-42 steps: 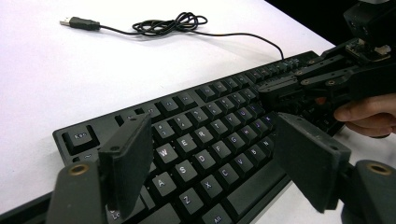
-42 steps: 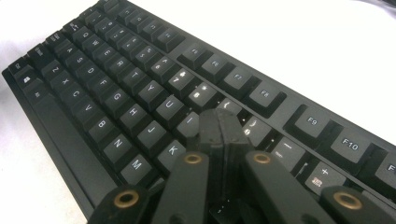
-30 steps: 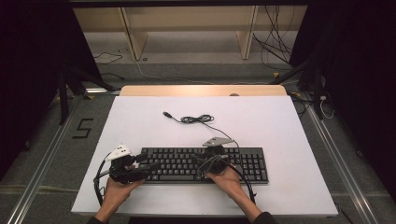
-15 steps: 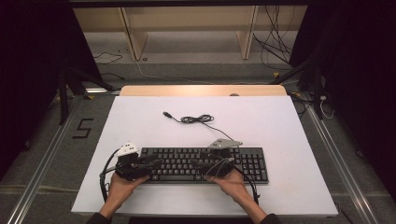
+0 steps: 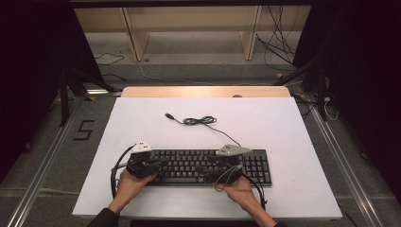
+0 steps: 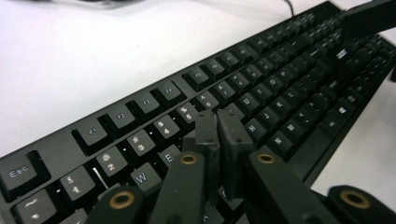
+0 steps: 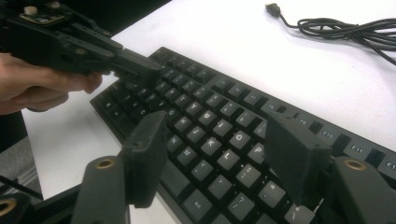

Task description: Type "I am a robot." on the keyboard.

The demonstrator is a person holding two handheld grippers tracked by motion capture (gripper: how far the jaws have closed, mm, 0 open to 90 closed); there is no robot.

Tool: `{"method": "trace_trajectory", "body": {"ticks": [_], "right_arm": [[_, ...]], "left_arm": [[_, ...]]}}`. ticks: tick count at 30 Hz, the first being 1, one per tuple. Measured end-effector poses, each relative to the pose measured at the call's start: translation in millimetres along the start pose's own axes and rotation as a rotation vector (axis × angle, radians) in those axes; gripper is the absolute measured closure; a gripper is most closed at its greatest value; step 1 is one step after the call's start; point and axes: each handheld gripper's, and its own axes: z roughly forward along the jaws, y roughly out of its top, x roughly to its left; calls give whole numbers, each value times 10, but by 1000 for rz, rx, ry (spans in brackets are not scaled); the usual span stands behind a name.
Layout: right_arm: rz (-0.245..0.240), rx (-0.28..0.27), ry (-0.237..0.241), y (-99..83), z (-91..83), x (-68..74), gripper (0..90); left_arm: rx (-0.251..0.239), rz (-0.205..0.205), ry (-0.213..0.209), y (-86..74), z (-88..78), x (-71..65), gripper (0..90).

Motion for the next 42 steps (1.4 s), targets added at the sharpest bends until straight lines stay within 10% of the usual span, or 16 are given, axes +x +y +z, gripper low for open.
{"method": "trace_trajectory", "body": {"ticks": [42], "right_arm": [[-10, -25, -18, -71, -138, 12, 359]], "left_arm": [[91, 48, 14, 115, 338, -54, 890]]}}
